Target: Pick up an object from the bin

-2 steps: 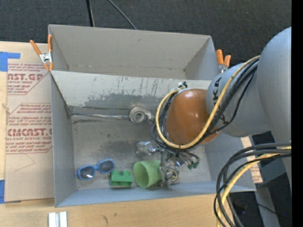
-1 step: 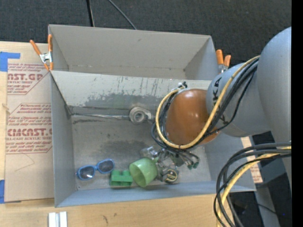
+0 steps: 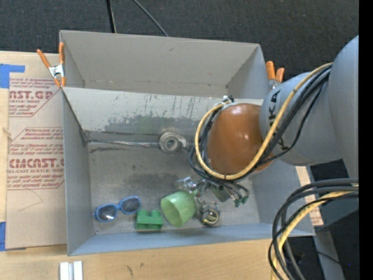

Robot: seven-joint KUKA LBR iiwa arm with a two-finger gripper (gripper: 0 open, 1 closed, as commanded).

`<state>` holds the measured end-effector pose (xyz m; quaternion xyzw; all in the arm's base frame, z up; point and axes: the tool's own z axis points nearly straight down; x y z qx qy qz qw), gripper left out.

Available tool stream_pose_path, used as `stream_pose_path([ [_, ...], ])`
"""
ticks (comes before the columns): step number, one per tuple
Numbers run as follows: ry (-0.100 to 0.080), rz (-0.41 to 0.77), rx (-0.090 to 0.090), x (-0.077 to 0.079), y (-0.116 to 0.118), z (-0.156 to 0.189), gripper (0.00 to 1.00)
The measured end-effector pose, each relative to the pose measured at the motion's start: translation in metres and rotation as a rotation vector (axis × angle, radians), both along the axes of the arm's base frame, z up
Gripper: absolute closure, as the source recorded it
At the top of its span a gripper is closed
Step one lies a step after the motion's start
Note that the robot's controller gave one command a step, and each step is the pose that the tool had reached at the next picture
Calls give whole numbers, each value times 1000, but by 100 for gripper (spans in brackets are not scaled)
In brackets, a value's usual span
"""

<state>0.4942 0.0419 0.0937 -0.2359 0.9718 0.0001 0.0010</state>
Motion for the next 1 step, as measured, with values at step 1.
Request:
stream_pose_path([
  [1, 0, 0, 0, 0, 1, 18, 100],
])
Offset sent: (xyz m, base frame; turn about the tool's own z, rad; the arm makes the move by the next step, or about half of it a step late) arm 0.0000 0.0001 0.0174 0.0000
